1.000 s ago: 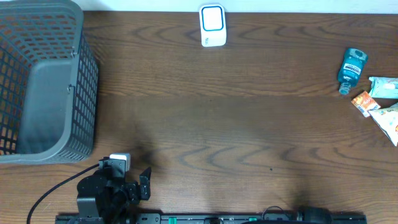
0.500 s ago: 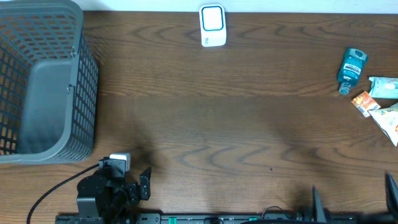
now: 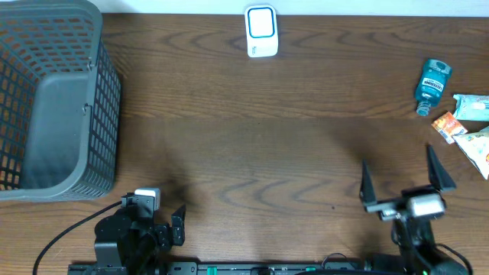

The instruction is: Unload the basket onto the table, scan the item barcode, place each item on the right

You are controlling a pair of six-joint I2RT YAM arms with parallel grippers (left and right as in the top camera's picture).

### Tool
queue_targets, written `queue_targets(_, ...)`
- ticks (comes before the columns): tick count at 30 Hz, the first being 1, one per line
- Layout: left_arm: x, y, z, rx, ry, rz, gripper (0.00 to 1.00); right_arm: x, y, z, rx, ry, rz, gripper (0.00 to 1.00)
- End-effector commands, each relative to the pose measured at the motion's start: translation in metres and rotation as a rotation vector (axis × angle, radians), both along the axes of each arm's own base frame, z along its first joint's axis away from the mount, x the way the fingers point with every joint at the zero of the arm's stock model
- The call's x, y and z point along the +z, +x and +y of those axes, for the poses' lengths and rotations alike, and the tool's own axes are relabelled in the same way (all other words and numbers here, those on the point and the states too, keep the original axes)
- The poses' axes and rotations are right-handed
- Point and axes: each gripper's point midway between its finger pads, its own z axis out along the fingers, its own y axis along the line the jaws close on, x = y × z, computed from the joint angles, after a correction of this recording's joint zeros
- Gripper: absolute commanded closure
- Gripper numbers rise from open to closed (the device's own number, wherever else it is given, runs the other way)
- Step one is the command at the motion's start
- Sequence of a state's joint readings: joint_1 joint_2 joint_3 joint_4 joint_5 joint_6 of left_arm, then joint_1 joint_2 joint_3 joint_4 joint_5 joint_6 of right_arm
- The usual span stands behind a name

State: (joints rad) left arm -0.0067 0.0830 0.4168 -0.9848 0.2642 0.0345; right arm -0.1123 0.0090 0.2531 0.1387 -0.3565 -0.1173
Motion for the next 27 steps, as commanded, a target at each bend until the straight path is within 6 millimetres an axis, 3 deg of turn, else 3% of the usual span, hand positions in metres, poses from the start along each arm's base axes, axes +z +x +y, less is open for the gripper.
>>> queue_targets(1,0.004,0.0,-0.001,-0.014,0.002,-0.014,0.03,-0.027,0.015,-0.012,-0.043,0.08,0.039,0.01)
queue_targets(6,0.004,0.0,-0.001,-0.014,0.002,-0.015,0.03,-0.065,0.031,-0.043,-0.129,0.363,0.119,0.01)
queue_targets(15,0.004,0.0,-0.001,-0.014,0.002,-0.014,0.03,-0.13,0.043,-0.045,-0.188,0.314,0.334,0.01)
queue_targets(18,0.004,0.0,-0.001,-0.014,0.002,-0.014,0.03,-0.165,0.043,-0.045,-0.208,0.312,0.476,0.01)
queue_targets(27,0.004,0.0,-0.001,-0.014,0.002,-0.014,0.03,-0.163,0.043,-0.047,-0.217,0.313,0.465,0.01)
